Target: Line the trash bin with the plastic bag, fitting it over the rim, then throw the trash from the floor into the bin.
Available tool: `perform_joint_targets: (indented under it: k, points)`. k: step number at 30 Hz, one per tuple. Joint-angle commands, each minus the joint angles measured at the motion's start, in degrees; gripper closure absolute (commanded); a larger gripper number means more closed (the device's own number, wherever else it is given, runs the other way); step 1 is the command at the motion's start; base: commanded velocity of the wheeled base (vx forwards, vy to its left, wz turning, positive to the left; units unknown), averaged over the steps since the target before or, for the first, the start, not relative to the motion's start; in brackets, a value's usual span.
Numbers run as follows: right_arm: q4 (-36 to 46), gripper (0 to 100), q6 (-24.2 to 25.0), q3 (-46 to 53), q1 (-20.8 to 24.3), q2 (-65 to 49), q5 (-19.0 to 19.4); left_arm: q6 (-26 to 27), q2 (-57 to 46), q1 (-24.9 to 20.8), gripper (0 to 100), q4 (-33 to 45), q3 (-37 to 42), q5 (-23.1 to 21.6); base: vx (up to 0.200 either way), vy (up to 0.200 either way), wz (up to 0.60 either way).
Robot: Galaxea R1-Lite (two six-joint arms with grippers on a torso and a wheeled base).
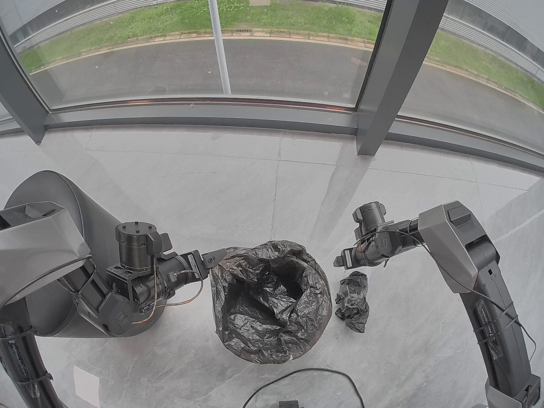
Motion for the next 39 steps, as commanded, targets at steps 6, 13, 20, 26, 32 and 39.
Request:
perform_joint_targets:
  k: [6, 13, 20, 26, 32, 39]
  points:
    - [0.56, 0, -0.03, -1.53, -0.10, 2.30, -0.08, -0.05, 0.71, 0.04, 0, -0.08, -0.32, 0.07, 0.000, 0.000, 0.00]
    - [0.65, 0, -0.20, -1.88, -0.18, 2.57, -0.08, -0.05, 0.97, 0.39, 0, -0.08, -0.41, 0.07, 0.000, 0.000, 0.00]
    - [2.23, 0, -0.47, -1.97, -0.10, 2.57, -0.17, -0.05, 1.06, 0.39, 0, -0.08, -0.50, 0.07, 0.000, 0.000, 0.00]
    - [2.50, 100, -0.55, -2.24, -0.10, 2.57, -0.25, -0.14, 1.14, 0.47, 0, -0.08, -0.68, 0.07, 0.000, 0.000, 0.00]
    - [3.29, 100, -0.64, -2.66, -0.10, 2.65, -0.34, -0.14, 1.14, 0.74, 0, -0.08, -0.76, 0.07, 0.000, 0.000, 0.00]
    - [3.55, 100, -0.55, -2.66, -0.01, 2.65, -0.52, -0.14, 1.14, 0.83, 0, -0.08, -0.76, 0.07, 0.000, 0.000, 0.00]
